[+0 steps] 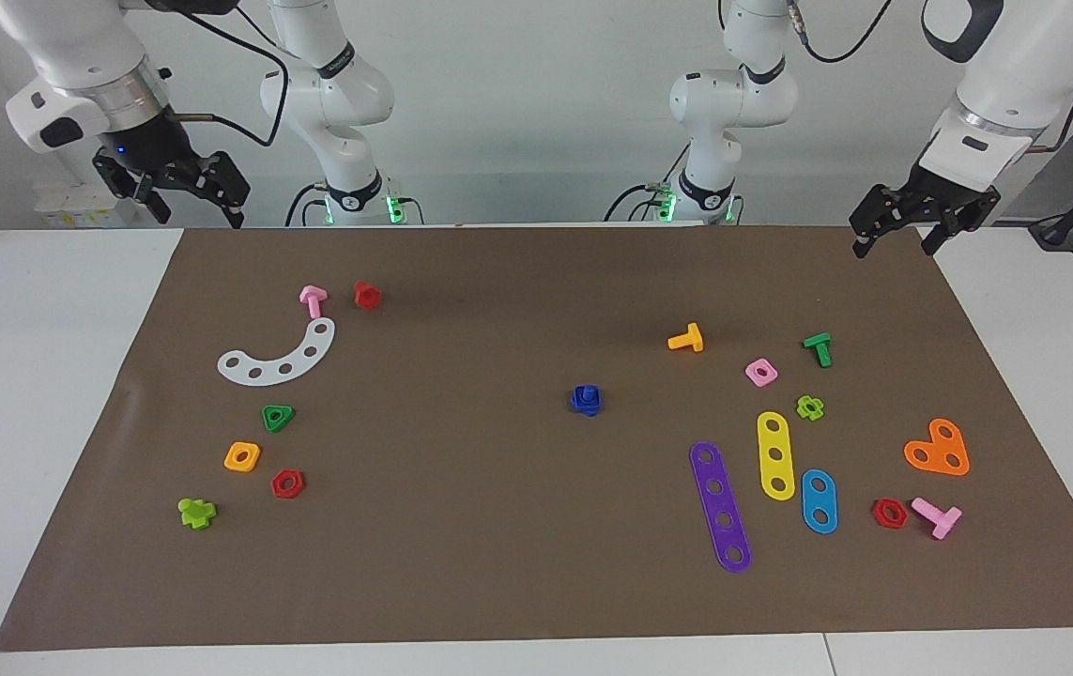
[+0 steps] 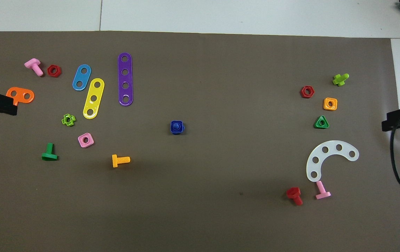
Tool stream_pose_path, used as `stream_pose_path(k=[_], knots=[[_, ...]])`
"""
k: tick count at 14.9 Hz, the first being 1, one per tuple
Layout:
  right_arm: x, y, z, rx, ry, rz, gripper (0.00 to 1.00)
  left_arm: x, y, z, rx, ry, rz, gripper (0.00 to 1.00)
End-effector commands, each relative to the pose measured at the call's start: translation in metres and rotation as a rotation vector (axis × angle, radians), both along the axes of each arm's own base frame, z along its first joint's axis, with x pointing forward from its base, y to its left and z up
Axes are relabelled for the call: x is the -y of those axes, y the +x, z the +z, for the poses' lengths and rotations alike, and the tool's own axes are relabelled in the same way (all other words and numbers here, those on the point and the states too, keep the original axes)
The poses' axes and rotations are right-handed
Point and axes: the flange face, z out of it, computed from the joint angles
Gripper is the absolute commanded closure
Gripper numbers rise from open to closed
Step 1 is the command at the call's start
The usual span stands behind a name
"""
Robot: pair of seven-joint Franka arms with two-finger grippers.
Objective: Unscrew and place screws in storage area
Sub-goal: 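Reach the left gripper to the blue nut at the mat centre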
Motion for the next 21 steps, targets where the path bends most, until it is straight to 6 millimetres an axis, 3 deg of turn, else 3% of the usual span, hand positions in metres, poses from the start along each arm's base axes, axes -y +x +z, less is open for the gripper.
stream_pose_path(k=[1,12,15,17,21], knots=[[0.0,-0.006,0.001,-0.001,0.008,0.002,0.0,-0.002,-0.01,0.002,-0.005,0.023,-0.013,0.0],[-0.001,-0.006,0.001,-0.001,0.008,0.003,0.0,0.009,-0.017,-0.011,-0.029,0.021,-0.018,0.0],[-0.001,-0.006,0.001,-0.001,0.008,0.003,0.0,0.052,-0.008,-0.023,-0.026,0.001,-0.005,0.0],[0.0,-0.006,0.001,-0.001,0.008,0.002,0.0,0.09,0.005,-0.044,-0.031,-0.048,0.037,0.0],[0.0,-0.006,0.0,-0.002,0.008,0.002,0.0,0.188,0.028,-0.104,-0.016,-0.049,0.012,0.0]])
